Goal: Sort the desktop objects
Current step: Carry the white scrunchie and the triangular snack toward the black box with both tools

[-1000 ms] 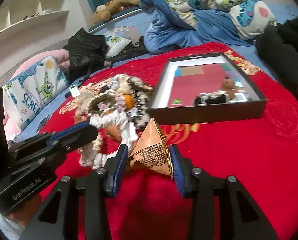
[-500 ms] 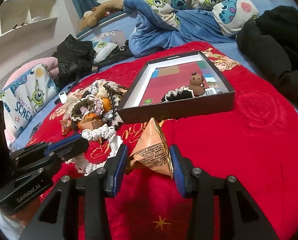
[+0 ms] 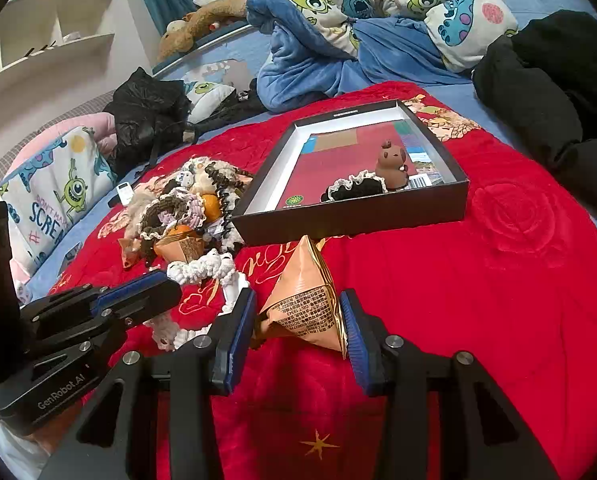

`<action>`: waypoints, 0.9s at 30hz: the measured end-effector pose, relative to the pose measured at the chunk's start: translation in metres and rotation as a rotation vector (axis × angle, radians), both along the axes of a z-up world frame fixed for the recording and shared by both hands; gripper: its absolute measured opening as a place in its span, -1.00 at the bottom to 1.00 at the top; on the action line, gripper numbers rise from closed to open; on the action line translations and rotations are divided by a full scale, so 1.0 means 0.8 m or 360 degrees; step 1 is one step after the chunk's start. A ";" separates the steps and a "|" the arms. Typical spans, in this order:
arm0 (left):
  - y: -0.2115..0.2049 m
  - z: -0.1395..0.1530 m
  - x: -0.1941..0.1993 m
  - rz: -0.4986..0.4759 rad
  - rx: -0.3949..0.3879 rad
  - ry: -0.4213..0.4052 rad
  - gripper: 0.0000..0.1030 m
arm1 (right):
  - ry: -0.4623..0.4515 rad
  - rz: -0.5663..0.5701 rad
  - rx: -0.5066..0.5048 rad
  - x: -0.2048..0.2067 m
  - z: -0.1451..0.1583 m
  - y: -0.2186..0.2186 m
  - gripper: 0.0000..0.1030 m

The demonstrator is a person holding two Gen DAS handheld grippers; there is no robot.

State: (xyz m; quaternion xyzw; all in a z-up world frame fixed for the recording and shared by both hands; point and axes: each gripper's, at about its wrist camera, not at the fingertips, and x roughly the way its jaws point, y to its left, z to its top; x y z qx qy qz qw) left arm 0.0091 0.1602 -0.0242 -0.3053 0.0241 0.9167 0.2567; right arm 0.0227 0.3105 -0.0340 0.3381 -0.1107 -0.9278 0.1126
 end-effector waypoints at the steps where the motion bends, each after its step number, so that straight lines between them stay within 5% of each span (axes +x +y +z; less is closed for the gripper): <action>1: 0.000 0.000 0.000 0.0003 -0.0002 0.0002 -0.78 | 0.0000 0.0000 -0.0001 -0.001 0.000 0.000 -0.20; 27: -0.004 0.007 -0.018 0.0036 0.0027 0.0002 -0.78 | 0.0047 -0.0116 -0.0040 -0.033 0.019 0.002 -0.20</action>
